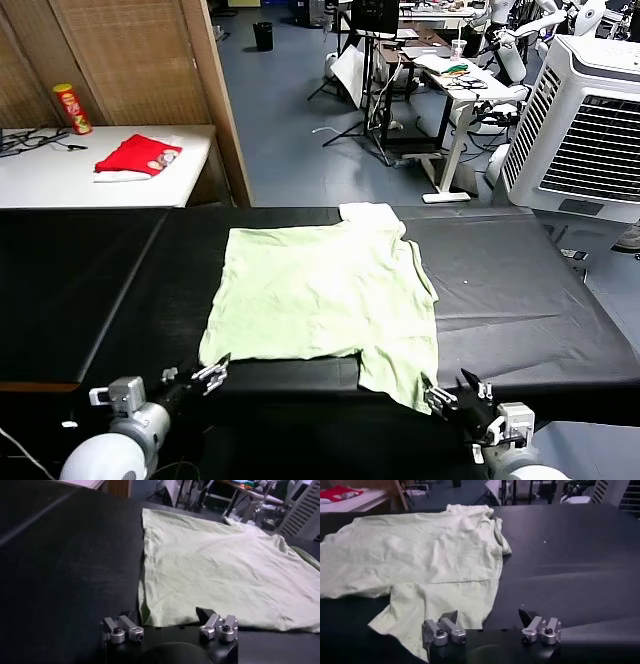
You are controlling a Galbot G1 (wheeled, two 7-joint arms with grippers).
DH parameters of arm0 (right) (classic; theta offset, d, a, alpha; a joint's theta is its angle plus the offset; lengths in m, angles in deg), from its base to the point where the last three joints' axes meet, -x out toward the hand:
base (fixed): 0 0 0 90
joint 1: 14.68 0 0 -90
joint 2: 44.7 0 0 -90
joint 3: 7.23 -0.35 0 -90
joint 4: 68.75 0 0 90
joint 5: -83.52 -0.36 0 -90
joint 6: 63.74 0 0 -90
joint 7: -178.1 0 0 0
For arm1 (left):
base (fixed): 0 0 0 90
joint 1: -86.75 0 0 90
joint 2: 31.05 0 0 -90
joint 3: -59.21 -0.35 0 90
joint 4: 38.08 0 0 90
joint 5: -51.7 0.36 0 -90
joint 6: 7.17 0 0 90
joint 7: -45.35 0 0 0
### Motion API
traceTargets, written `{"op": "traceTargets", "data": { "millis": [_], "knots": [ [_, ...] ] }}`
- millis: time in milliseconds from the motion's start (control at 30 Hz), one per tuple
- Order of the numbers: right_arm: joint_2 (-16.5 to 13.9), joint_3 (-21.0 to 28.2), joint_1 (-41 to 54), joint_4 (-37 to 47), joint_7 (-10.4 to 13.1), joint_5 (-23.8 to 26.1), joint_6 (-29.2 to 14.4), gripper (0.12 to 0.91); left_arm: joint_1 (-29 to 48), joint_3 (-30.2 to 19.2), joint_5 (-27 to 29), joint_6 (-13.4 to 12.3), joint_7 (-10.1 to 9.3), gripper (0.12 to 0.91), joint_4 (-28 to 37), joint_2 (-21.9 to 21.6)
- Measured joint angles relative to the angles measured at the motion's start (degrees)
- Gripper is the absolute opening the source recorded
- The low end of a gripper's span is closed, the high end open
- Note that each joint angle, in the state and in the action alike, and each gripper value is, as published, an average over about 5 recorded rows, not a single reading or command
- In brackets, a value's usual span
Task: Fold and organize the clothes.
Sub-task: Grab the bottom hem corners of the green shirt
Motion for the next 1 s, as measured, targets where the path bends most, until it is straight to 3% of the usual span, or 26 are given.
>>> {"op": "traceTargets", "data": {
  "millis": [267,367,500,667,767,1000],
  "knots": [
    [1.0,1.9,0.5,1.4,0.3,2.6,-0.7,0.775,0.3,0.0,1.2,0.5,0.24,0.798,0.5,0.8],
    [1.4,2.7,0.6,2.0,0.3,3.4,-0.8,0.660,0.2,-0.1,1.6,0.5,0.09,0.755,0.9,1.1],
    [2.0,3.6,0.3,2.4,0.3,4.3,-1.1,0.444,0.3,-0.1,2.8,0.0,-0.03,0.573,1.6,1.4],
    [2.4,3.3,-0.5,1.9,0.9,4.7,-1.6,0.178,-0.4,0.0,3.5,-0.6,0.25,0.289,1.8,1.5],
    [2.5,2.6,-1.5,0.5,1.4,4.7,-1.7,0.121,-1.3,0.0,3.5,-0.7,0.53,0.160,0.8,1.5],
    [3.0,1.1,-4.8,-4.7,1.8,4.6,-1.9,0.122,-4.8,1.8,3.3,-1.0,0.42,0.127,-3.0,1.5]
  ]
}}
